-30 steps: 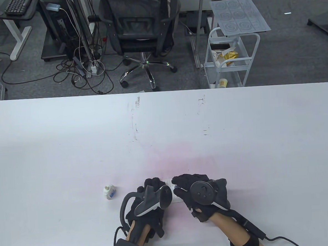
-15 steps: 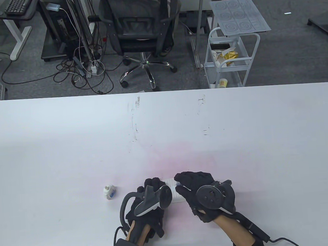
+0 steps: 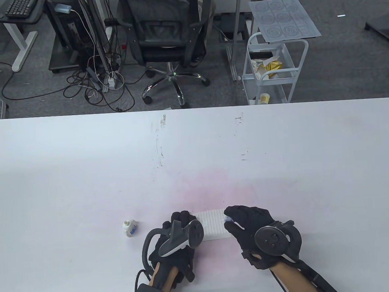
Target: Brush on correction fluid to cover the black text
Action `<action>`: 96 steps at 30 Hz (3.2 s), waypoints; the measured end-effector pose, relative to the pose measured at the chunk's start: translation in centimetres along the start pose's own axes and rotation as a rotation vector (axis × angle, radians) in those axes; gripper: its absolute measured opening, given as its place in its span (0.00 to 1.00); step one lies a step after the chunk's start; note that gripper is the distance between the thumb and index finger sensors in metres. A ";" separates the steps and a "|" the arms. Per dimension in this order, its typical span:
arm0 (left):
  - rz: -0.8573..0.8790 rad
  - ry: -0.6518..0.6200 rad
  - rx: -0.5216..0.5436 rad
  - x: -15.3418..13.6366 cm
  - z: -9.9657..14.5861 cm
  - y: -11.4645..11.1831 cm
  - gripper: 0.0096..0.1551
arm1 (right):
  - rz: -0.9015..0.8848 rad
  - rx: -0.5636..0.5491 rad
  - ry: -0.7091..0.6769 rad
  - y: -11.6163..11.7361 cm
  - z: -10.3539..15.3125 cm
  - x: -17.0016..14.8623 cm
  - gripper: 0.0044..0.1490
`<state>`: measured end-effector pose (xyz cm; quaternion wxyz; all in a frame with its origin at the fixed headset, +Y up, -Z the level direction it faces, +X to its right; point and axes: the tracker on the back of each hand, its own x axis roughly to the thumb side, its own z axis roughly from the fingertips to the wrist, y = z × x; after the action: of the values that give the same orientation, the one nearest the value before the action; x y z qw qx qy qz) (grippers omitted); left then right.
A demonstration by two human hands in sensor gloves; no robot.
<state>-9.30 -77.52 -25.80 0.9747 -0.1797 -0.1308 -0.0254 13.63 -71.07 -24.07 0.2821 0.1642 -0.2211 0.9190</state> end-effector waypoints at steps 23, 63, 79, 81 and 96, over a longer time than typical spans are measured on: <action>-0.044 0.020 0.410 -2.0 4.4 3.9 0.42 | -0.037 0.009 0.030 0.2 -0.1 -0.2 0.29; 0.530 0.361 0.288 -18.6 6.0 0.1 0.47 | -0.038 0.029 0.063 0.0 0.0 -0.9 0.29; 0.486 0.407 0.312 -18.4 5.0 -0.7 0.35 | -0.028 0.039 0.064 0.1 0.1 -1.0 0.29; 0.490 0.412 0.315 -18.4 5.0 -0.7 0.35 | -0.027 0.040 0.066 0.1 0.1 -1.0 0.29; 0.504 0.285 0.431 -15.7 5.7 2.0 0.34 | -0.022 0.045 0.067 0.2 0.0 -1.0 0.29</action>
<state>-25.63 -73.55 -25.46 0.9742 0.0085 0.0527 0.2192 14.33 -71.70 -24.56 0.2958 0.1420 -0.1888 0.9256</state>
